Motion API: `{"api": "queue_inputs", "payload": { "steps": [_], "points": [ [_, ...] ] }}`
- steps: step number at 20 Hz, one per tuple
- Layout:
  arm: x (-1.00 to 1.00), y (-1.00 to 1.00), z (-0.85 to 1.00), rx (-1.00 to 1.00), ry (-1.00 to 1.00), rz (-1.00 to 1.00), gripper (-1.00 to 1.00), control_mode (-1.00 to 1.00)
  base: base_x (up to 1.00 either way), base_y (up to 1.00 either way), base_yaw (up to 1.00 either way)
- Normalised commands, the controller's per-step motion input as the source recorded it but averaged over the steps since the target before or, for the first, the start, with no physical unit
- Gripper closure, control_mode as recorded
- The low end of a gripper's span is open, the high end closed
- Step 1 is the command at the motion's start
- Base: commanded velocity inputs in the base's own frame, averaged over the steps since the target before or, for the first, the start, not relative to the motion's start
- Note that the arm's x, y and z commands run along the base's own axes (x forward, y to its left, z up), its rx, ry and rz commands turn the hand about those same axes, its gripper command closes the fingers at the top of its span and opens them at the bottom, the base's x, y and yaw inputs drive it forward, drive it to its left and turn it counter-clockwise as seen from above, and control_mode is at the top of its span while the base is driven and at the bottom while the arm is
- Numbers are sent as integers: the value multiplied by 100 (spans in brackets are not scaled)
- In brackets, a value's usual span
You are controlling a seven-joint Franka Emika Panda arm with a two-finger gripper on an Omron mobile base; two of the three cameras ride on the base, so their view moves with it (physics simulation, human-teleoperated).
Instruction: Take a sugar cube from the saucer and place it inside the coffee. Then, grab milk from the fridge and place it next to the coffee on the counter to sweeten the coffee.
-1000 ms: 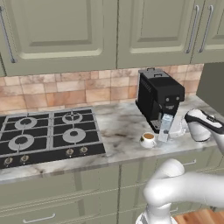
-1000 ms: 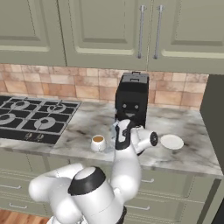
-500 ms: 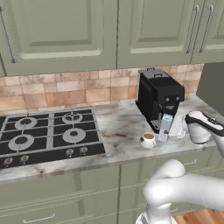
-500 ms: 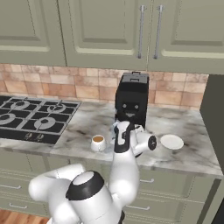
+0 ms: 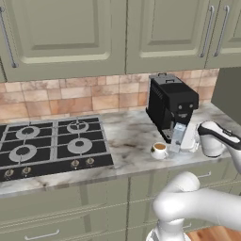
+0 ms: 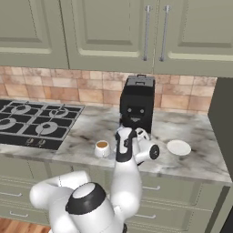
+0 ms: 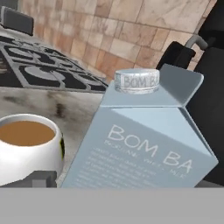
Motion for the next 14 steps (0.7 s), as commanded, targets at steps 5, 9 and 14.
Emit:
{"api": "queue_inputs", "payload": {
  "steps": [5,9,14],
  "points": [
    [0,0,0,-5,-3,0,-100,-100,0,0,0],
    [0,0,0,-3,-4,0,-100,-100,0,0,0],
    [-4,1,0,-1,-1,0,-100,-100,0,0,0]
  ]
}}
